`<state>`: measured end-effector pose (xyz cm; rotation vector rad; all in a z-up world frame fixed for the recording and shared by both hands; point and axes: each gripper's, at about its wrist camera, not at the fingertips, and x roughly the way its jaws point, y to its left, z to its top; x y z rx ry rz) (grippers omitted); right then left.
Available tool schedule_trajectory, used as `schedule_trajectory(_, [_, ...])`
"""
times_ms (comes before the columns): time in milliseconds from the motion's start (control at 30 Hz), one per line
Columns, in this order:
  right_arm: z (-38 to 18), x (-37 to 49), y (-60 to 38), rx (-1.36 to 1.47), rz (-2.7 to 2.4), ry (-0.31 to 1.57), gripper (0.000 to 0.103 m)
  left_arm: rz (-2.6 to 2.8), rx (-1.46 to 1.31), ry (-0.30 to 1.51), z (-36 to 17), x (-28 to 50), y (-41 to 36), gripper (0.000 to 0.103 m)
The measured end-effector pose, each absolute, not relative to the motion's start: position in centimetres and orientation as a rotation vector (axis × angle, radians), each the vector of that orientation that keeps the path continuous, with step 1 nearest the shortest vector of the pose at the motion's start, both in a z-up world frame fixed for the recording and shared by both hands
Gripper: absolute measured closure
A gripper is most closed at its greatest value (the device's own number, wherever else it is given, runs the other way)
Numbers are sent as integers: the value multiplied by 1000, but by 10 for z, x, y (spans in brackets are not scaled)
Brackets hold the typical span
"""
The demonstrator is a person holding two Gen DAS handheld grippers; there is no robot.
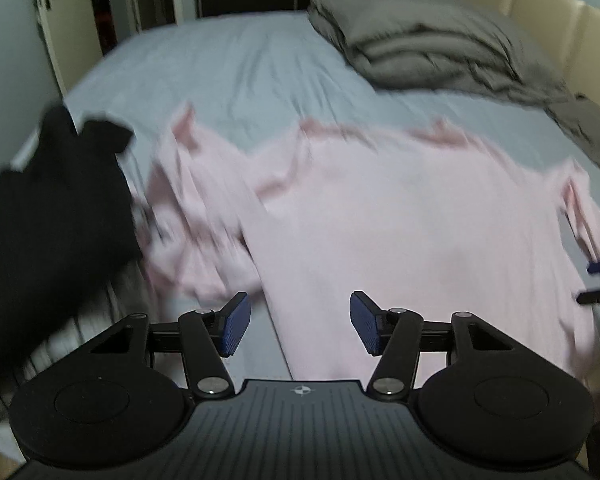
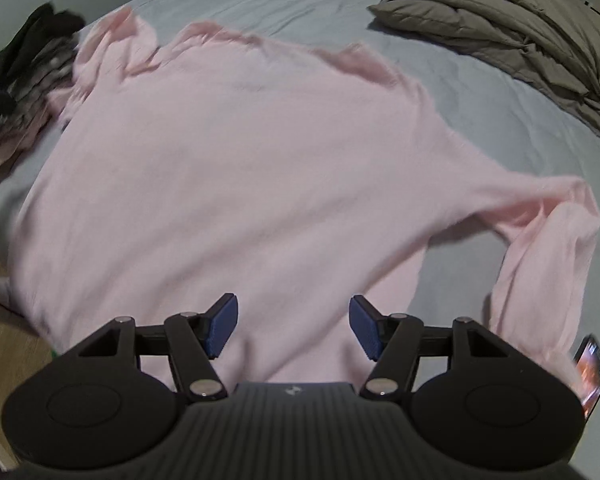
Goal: Fold clothes
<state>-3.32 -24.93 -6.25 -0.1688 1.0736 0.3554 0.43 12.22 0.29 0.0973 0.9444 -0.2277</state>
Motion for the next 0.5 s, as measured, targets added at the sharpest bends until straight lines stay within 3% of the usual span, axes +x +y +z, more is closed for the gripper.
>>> schedule_trajectory(300, [-99, -86, -277, -280, 350, 1110, 38, -277, 148, 1043, -52, -55, 130, 49])
schedule_trajectory(500, [-108, -94, -301, -211, 298, 1142, 39, -342, 143, 1062, -67, -73, 129, 49])
